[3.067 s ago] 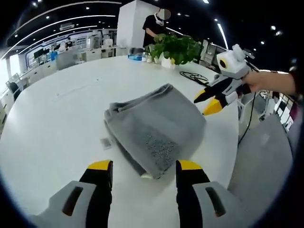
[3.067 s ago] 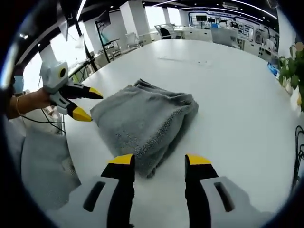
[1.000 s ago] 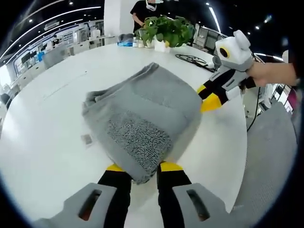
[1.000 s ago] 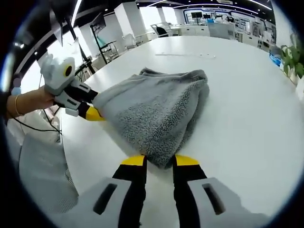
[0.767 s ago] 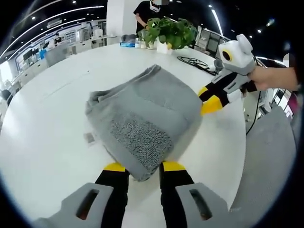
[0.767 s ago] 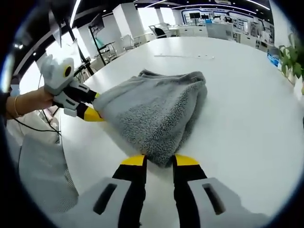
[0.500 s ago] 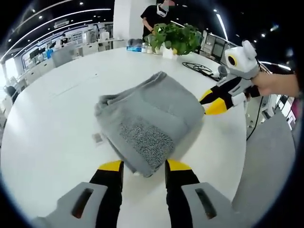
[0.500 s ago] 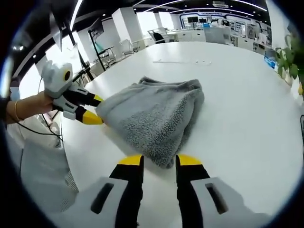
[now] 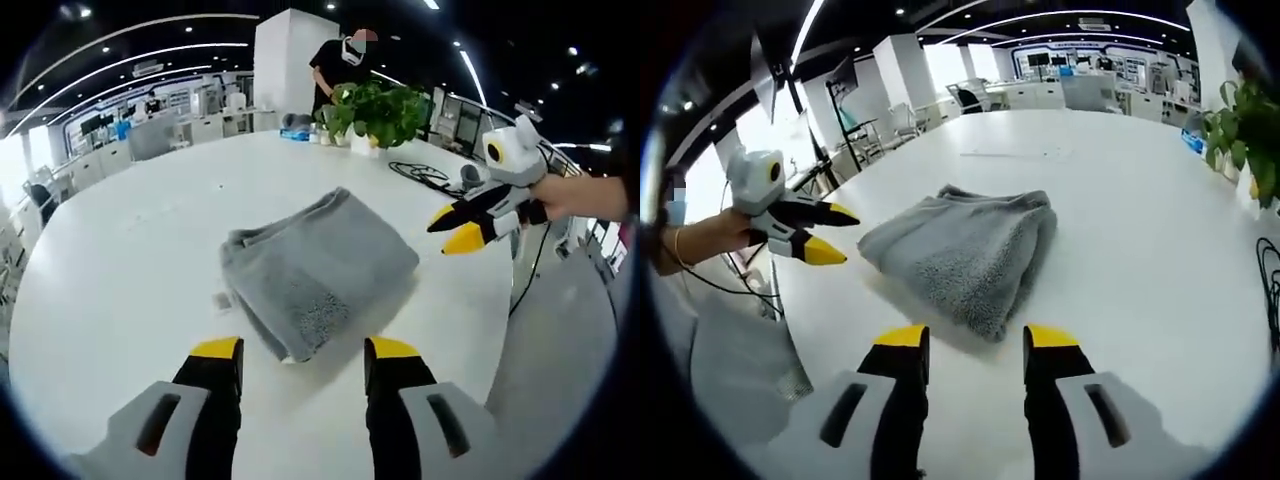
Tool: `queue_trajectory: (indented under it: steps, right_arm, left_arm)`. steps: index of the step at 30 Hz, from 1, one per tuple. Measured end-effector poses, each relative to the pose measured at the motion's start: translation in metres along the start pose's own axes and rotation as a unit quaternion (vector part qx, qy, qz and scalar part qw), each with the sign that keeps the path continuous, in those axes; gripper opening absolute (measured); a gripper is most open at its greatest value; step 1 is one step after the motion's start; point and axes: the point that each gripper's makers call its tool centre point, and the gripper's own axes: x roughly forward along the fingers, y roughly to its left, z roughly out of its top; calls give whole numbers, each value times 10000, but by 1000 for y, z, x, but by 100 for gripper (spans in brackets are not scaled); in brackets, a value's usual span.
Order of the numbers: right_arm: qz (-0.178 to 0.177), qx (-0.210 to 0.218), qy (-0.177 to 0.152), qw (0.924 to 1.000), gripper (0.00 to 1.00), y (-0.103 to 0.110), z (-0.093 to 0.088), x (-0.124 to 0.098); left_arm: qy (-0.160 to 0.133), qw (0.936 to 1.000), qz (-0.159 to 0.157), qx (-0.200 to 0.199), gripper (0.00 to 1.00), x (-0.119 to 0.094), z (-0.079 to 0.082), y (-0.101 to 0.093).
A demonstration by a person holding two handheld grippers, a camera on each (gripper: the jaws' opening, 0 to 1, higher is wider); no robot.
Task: Fold the towel on the table until its edges align and the towel forms a compact rectangular stack.
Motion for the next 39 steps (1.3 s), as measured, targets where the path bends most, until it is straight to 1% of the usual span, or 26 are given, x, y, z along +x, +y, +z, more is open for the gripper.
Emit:
queue_trajectory:
  steps: [3,4,5,7,10,14,17,20,23,28,33,39]
  right_arm:
    - [-24,-26,-101,9999,38,2,1,-7]
    - [-37,-40,-153,9999,38,4,1,-11]
    - [-43,-47,-167,9998,38,4,0,-12]
    - [-76,-49,-160,9998,39,4,-4,-14]
    - [-84,11,-197,9998,39,5,-8,-19]
    - [-73,6,-276,9996,41,8,-10,-22]
    - [-87,18,-190,9998,42,8,-19,-23]
    - [-122,120,-250,9995,42,9,-22,-26]
    - [-128,234,-290,9992,43,10,-27,-28]
    - [-207,270,-235,9991,44,12,-40,-32]
    - [-275,364,-321,9984,44,11,-44,-37]
    - [-315,365,-449,9978,47,14,-45,-43]
  left_arm:
    - [-82,10000,30,-5,53,-6,0,-2]
    - [-328,9994,125,-5,53,-11,6,-2]
    - [-417,9991,83,-94,54,-14,7,-5]
    - [-481,9987,40,-169,56,-18,8,-9]
    - [-593,9981,56,-165,60,-23,9,-13]
    - [-600,9981,33,-114,62,-26,5,-17]
    - [-609,9981,5,-121,65,-30,3,-18]
    - [-646,9978,7,-125,68,-35,3,-16]
    - [-710,9968,52,-353,68,-40,-1,-11]
    - [-718,9960,166,-511,69,-45,-10,-8]
    - [-729,9950,155,-661,71,-48,-15,-11]
    - [-765,9945,142,-697,74,-50,-18,-15]
